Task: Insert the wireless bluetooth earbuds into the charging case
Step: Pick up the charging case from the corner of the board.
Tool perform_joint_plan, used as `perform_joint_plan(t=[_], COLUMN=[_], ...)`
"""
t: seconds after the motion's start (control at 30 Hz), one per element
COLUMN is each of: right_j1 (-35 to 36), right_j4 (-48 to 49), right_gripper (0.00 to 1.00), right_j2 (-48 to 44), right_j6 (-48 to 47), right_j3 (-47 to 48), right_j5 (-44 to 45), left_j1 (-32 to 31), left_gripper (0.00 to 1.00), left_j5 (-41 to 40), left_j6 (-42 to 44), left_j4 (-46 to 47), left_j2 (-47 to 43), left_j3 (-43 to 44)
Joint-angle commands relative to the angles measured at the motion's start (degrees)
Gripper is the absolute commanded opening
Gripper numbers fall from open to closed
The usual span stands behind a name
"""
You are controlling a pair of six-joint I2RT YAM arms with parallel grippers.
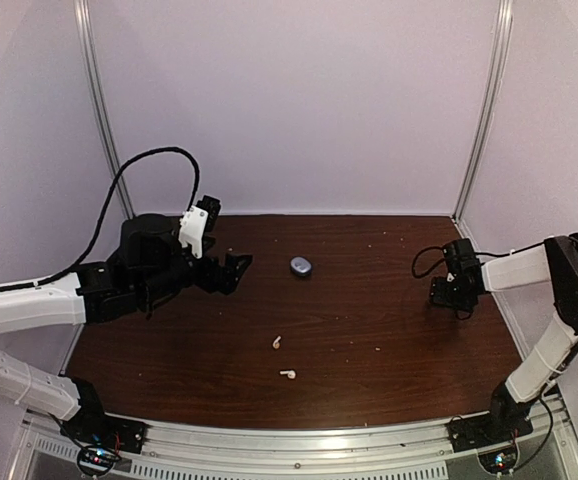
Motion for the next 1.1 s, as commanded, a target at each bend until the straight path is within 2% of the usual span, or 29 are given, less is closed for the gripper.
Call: perform_joint_plan(t=[0.0, 0.2, 0.33, 0.53, 0.67, 0.87, 0.97, 1.07], right_j1=[0.14, 0.14, 0.27, 5.98, 8.65, 19.33, 25.55, 31.78], right_j4=[0.32, 0.52, 1.51, 5.07, 5.27, 11.87, 16.73, 18.96], right_gripper=[0.71, 0.62, 0.56, 0.53, 0.46, 0.48, 0.49, 0.5], right_j2=[2.17, 2.54, 1.57, -4.03, -6.78, -18.98, -25.2, -29.79], right_j6=[-1.21, -2.13, -3.11, -8.97, -10.27, -15.88, -18.77, -22.51], right_j3=[2.59, 3.47, 2.79, 1.29, 1.73, -1.2, -3.45, -3.93], right_j5=[0.53, 0.75, -2.06, -3.2, -4.69, -5.41, -4.98, -4.73], left_j1=[0.4, 0.4, 0.84, 6.58, 8.19, 8.75, 9.2, 9.19], left_gripper=[0.98, 0.98, 0.98, 0.98, 0.96, 0.95, 0.9, 0.81], left_j5=[0.2, 0.13, 0.52, 9.89, 12.65, 17.44, 23.77, 30.83], left_j6=[0.42, 0.93, 0.34, -4.18, -4.79, -5.89, -8.0, -9.31], left_j4=[1.9, 1.55, 1.12, 2.01, 1.84, 0.67, 1.32, 2.68], left_j2=[0.1, 0.15, 0.23, -0.82, -0.72, 1.13, 2.36, 4.66], left_j3=[1.26, 1.44, 1.73, 1.08, 1.45, 3.55, 5.38, 7.91])
